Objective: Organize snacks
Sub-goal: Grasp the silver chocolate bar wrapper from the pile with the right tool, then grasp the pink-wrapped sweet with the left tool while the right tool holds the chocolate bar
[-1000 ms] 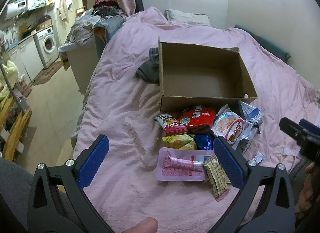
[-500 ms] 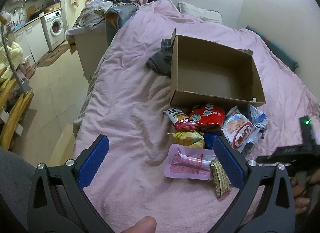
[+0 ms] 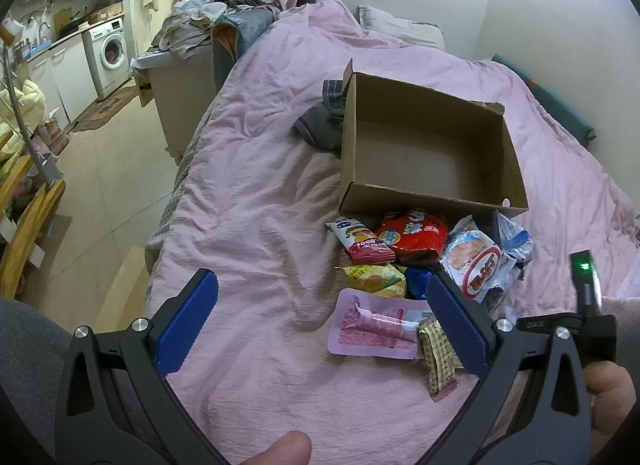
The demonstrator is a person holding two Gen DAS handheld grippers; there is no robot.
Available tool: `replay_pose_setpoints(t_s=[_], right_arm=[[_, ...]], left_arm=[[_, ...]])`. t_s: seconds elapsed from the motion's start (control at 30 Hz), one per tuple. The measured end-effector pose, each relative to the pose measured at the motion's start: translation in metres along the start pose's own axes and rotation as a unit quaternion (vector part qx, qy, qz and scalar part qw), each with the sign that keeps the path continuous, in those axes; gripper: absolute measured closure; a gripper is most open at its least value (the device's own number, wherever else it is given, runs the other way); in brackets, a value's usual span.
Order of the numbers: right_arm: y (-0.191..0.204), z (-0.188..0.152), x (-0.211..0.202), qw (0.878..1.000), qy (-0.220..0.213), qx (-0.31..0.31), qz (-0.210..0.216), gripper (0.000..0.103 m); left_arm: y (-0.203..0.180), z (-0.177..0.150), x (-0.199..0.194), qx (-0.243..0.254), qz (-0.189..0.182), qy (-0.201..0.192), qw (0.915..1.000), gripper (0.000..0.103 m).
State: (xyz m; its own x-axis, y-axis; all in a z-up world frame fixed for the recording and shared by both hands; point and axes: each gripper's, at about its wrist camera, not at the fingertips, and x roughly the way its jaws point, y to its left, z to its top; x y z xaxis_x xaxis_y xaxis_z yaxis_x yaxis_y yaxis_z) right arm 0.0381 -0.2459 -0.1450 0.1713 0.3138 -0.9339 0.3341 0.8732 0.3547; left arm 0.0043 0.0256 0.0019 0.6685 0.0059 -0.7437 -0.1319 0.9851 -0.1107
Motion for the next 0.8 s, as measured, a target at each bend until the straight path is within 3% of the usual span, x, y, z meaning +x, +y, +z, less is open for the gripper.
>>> replay_pose_setpoints(t_s=[0.2, 0.3, 0.4, 0.53, 0.7, 0.8], right_arm=[[-0.001, -0.009, -0.048, 0.998, -0.037, -0.021, 0.035, 0.085], [0.006, -0.018, -0.078, 0.994, -0.058, -0.045, 0.075, 0.085], [0.02, -0.029, -0.107, 0.984, -0.096, -0.092, 0.121, 0.085], [0.041, -0.025, -0.143, 0.964, -0.158, -0.174, 0.126, 0.085], [0.052, -0.008, -0.147, 0.951, -0.186, -0.206, 0.14, 0.085], [0.041, 0.0, -0.132, 0.952, -0.18, -0.192, 0.156, 0.085]], left_arm=[[0.002, 0.0, 0.006, -0.002, 0.0, 0.011, 0.9999, 0.0], [0.004, 0.001, 0.008, -0.006, 0.003, 0.013, 0.9999, 0.0], [0.003, 0.0, 0.013, -0.005, 0.006, 0.023, 0.9997, 0.0], [0.005, 0.001, 0.025, -0.006, 0.009, 0.047, 0.9988, 0.0], [0.01, 0.006, 0.044, -0.009, 0.004, 0.094, 0.9955, 0.0], [0.015, 0.004, 0.061, -0.018, 0.003, 0.131, 0.9912, 0.0]])
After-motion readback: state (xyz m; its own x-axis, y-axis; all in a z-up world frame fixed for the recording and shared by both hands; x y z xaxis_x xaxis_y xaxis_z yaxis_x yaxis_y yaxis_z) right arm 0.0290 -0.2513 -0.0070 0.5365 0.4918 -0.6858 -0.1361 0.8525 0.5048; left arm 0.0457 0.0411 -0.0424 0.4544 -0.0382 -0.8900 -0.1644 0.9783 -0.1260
